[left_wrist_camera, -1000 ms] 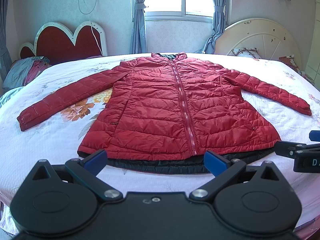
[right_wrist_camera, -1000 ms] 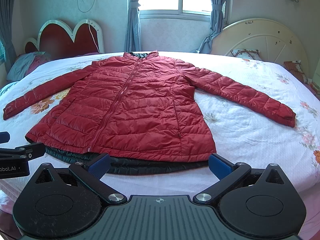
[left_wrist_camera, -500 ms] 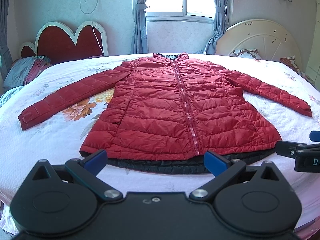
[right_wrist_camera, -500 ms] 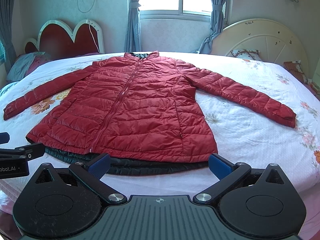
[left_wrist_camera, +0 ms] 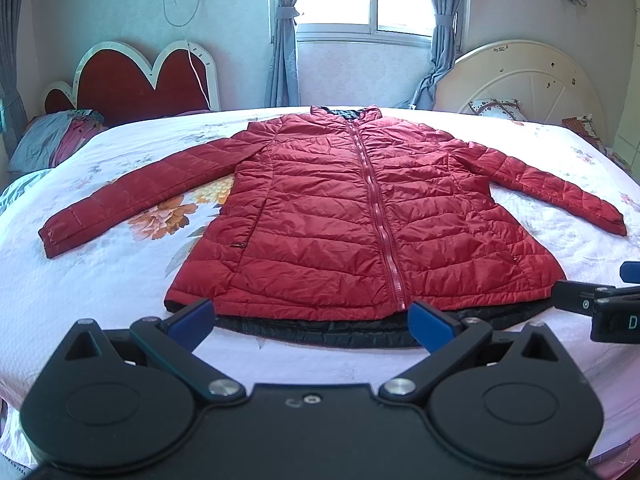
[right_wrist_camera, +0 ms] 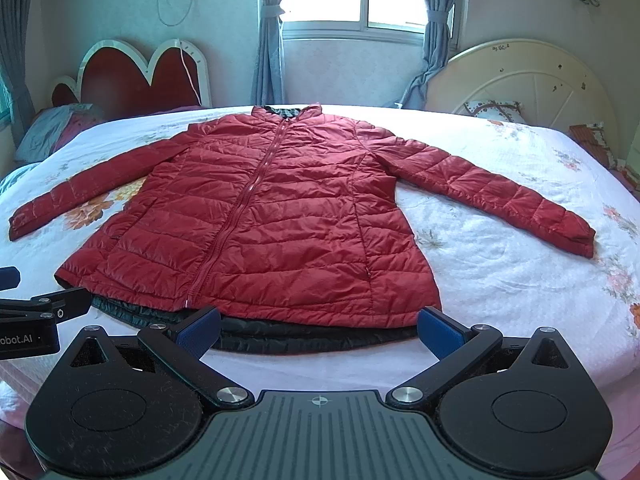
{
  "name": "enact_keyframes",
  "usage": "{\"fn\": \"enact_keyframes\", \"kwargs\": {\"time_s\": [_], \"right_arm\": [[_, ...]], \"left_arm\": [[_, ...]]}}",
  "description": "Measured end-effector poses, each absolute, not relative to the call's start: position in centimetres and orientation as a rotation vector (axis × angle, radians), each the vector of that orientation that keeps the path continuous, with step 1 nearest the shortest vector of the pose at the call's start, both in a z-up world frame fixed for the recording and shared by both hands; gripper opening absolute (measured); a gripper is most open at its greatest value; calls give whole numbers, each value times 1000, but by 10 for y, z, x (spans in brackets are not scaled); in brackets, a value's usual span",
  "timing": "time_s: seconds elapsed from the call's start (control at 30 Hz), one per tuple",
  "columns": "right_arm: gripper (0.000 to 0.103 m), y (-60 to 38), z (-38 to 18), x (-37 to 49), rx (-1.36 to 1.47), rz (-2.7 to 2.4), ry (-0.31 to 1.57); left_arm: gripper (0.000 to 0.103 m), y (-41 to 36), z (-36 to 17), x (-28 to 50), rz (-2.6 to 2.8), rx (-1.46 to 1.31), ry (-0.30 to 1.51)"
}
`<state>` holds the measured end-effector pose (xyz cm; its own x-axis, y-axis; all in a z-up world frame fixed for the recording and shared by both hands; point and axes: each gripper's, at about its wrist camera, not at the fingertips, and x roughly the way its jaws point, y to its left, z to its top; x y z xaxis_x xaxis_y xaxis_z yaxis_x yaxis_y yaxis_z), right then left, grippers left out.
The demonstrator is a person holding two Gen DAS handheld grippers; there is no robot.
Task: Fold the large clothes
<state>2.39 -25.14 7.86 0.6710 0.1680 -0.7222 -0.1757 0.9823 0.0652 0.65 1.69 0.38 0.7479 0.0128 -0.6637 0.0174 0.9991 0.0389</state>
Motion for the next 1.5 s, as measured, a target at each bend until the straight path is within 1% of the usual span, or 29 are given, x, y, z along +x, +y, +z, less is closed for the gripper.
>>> {"fn": "enact_keyframes", "kwargs": {"time_s": [0.6, 0.87, 0.97, 1.03, 1.1, 1.2, 1.5], "right_arm": [[103, -250, 76, 34, -2, 176, 809], [103, -278, 73, 79, 68, 77, 776], [103, -288, 70, 96, 94, 46, 764], [103, -295, 68, 108, 121, 21, 751], [103, -304, 66, 121, 160, -2, 733], [103, -322, 65, 137, 221, -59, 698], [103, -397, 53, 170, 371, -239, 665]], "left_arm": [[103, 18, 3, 15, -17, 60, 720], [103, 22, 1, 63, -87, 32, 706], [103, 28, -2, 84, -116, -41, 725], [103, 29, -3, 96, -108, -54, 697], [103, 29, -2, 109, -107, -27, 668], [103, 25, -1, 133, -129, 34, 689], [103, 11, -16, 195, -219, 35, 738]]}}
